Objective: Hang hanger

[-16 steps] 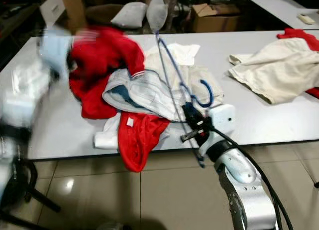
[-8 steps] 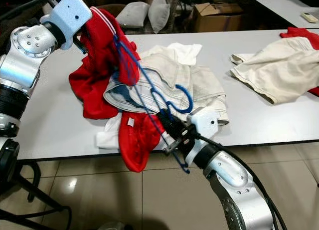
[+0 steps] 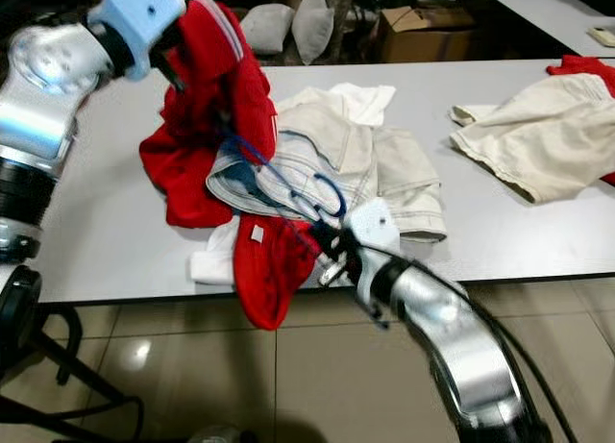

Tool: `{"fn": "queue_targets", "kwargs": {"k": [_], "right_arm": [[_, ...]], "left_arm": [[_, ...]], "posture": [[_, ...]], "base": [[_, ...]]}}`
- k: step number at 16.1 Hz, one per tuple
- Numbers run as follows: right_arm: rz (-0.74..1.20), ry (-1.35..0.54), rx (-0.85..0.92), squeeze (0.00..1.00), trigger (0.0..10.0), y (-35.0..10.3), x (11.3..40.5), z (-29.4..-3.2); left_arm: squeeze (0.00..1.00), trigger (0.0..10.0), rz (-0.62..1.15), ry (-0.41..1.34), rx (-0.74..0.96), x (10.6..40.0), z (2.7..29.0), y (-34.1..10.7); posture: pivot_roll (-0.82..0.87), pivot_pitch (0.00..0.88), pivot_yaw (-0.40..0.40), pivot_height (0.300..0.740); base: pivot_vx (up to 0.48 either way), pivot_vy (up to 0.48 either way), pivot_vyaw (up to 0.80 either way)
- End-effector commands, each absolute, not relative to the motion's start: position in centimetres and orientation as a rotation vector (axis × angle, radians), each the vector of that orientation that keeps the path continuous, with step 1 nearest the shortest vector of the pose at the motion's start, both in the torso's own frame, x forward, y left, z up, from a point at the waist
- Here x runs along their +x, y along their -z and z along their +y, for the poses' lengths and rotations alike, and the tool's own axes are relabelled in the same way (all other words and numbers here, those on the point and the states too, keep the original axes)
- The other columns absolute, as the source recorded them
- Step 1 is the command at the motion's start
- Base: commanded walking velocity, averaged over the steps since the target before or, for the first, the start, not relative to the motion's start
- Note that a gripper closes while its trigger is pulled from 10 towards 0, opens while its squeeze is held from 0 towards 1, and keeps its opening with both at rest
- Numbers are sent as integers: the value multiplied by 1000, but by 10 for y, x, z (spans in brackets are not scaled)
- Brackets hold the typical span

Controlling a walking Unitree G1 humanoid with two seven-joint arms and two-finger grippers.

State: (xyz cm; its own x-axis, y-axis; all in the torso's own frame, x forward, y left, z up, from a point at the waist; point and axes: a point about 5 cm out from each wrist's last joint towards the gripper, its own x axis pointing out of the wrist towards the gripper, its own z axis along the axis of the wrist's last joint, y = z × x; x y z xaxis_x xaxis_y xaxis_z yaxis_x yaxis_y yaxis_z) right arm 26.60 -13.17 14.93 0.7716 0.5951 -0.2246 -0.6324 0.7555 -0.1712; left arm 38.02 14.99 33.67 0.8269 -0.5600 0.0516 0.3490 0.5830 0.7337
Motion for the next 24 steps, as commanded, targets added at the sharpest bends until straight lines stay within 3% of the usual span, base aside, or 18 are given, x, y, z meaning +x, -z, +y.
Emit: {"fn": "queue_targets", "kwargs": {"k": [1, 5, 7, 9, 10, 12, 14, 16, 18, 20, 21, 23, 24], "right_arm": [[142, -631, -284, 0, 10000, -156, 278, -140], [34, -443, -332, 0, 10000, -191, 325, -170], [-193, -292, -303, 0, 10000, -246, 351, -196], [-284, -217, -248, 0, 10000, -270, 356, -210], [-310, -210, -211, 0, 10000, -277, 354, -216], [-189, -282, -247, 0, 10000, -239, 341, -211], [-130, -316, -230, 0, 10000, -214, 326, -207], [-125, -406, -188, 0, 10000, -203, 302, -199], [-120, -537, -191, 0, 10000, -202, 278, -191], [-84, -601, -230, 0, 10000, -201, 255, -193], [-88, -545, -225, 0, 10000, -201, 255, -199], [-71, -341, -206, 0, 10000, -204, 264, -219], [-73, -278, -191, 0, 10000, -205, 268, -225]], "left_arm": [[0, 0, -301, 597, 767, 371, 149, -347], [0, 0, -272, 568, 803, 365, 163, -355], [0, 0, -351, 474, 785, 367, 167, -372], [0, 0, -418, 434, 751, 365, 166, -385], [0, 0, -433, 458, 715, 363, 162, -389], [0, 0, -187, 695, 712, 362, 136, -326], [0, 0, -65, 741, 688, 362, 127, -280], [0, 0, -37, 723, 692, 365, 123, -263], [0, 0, -33, 709, 734, 367, 123, -265], [0, 0, -41, 667, 884, 375, 123, -263], [0, 0, -88, 660, 890, 377, 113, -267], [0, 0, -318, 454, 918, 387, 89, -294], [0, 0, -321, 493, 919, 386, 78, -289]], "posture": [[24, 0, 57, 740], [41, 0, 37, 740], [38, 0, 39, 740], [38, 0, 38, 740], [41, 0, 35, 740], [34, 0, 42, 740], [27, 0, 48, 740], [10, 0, 65, 740], [10, 0, 65, 740], [-9, 0, 75, 740], [-9, 0, 75, 740], [-10, 0, 66, 740], [-11, 0, 62, 740]], "base": [[0, 0, 0], [0, 0, 0], [0, 0, 0], [0, 0, 0], [0, 0, 0], [0, 0, 0], [0, 0, 0], [0, 0, 0], [0, 0, 0], [0, 0, 0], [0, 0, 0], [0, 0, 0], [0, 0, 0]]}}
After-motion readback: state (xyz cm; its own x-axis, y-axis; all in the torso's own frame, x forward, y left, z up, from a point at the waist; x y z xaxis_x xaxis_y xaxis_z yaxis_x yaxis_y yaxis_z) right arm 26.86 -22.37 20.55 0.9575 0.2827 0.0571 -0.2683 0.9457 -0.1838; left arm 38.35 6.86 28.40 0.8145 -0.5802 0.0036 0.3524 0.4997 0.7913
